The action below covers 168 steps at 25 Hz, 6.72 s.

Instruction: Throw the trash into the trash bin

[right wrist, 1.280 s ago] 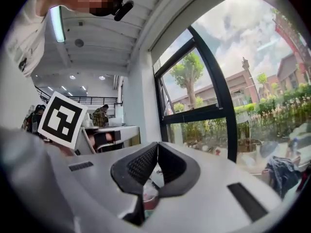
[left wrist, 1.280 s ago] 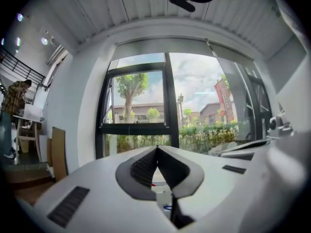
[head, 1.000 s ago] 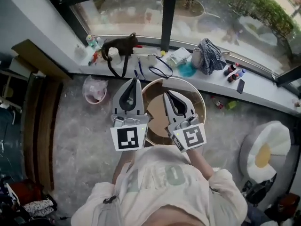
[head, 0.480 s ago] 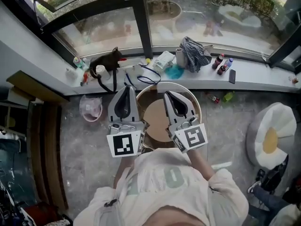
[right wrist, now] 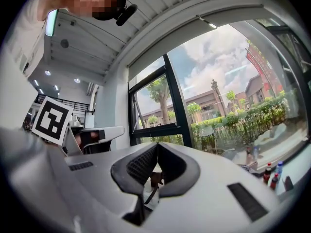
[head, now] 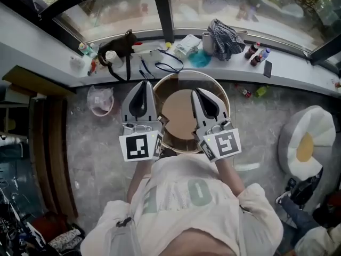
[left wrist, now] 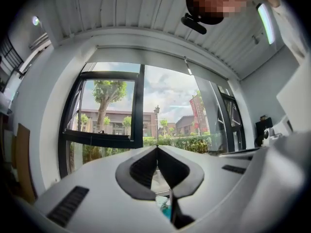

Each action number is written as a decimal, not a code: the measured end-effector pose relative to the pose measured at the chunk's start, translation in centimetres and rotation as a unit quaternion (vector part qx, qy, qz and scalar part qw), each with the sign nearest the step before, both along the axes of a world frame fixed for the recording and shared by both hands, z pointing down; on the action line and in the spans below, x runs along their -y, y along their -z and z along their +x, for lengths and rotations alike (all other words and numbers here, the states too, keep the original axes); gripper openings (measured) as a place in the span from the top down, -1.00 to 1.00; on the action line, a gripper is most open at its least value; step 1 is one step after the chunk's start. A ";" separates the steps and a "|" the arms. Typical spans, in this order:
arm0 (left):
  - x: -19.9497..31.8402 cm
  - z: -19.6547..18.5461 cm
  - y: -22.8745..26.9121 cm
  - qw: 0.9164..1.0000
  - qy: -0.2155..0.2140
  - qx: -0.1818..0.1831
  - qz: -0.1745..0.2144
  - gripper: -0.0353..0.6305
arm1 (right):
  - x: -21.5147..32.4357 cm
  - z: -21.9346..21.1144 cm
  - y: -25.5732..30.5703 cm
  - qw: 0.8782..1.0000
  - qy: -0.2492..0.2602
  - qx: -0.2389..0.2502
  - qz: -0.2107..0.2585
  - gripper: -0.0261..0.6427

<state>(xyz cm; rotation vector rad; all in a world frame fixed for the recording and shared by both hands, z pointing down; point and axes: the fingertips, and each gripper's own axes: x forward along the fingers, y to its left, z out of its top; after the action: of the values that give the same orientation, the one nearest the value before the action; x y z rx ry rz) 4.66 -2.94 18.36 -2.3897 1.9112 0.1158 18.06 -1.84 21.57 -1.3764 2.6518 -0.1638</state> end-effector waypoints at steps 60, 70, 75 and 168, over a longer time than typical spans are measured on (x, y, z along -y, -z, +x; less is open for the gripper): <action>-8.9 -8.5 -66.7 0.716 0.366 -0.203 -0.559 0.85 | -2.1 1.6 -26.2 0.940 0.071 -0.235 -0.235 0.88; -6.5 -10.3 -56.8 0.801 0.317 -0.155 -0.483 0.86 | -1.6 -1.4 -20.8 0.960 0.073 -0.208 -0.173 0.88; -1.2 -13.0 -45.8 0.880 0.252 -0.115 -0.386 0.86 | -0.2 -5.3 -16.5 0.973 0.070 -0.177 -0.131 0.88; 4.0 -28.6 -31.6 0.931 0.226 -0.090 -0.270 0.86 | 4.4 -30.8 -17.4 0.963 0.201 -0.128 -0.129 0.88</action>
<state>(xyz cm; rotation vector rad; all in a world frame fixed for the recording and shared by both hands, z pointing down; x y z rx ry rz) -23.98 -6.96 49.93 -2.1818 2.8372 -0.2648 -12.71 -6.20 38.98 -0.9501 3.2011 -0.4168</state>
